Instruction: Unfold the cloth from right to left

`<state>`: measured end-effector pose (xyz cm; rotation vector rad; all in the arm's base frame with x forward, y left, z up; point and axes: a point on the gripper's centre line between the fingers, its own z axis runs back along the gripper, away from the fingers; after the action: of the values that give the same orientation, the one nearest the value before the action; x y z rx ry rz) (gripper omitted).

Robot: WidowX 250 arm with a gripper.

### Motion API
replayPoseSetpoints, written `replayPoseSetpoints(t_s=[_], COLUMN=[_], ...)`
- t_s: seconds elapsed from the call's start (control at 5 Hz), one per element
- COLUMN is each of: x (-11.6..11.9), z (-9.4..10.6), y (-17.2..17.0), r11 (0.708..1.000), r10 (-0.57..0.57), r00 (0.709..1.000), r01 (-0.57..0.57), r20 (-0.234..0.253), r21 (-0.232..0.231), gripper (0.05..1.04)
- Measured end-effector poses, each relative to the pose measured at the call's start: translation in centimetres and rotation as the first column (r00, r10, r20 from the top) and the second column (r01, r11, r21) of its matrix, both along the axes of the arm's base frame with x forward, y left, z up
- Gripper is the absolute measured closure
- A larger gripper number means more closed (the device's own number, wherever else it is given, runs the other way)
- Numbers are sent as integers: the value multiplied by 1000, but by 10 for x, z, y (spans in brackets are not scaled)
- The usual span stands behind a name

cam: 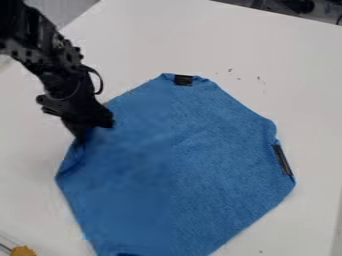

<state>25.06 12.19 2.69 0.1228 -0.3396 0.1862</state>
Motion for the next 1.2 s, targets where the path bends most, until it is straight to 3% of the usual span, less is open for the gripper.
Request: replayPoseSetpoints(t_s=[0.2, 0.4, 0.8, 1.0, 1.2], x=[-2, -3, -7, -4, -4], z=[2, 8, 15, 19, 20], y=[21, 40, 68, 72, 72], r11=[1000, 999, 990, 989, 989], r10=[1, -10, -6, -16, -14], r00=[1000, 999, 995, 994, 994], r01=[-1, 12, 20, 31, 30], r20=[-27, -43, -99, -105, -105], r21=[21, 45, 138, 148, 147], gripper=[1008, 862, 297, 81, 77])
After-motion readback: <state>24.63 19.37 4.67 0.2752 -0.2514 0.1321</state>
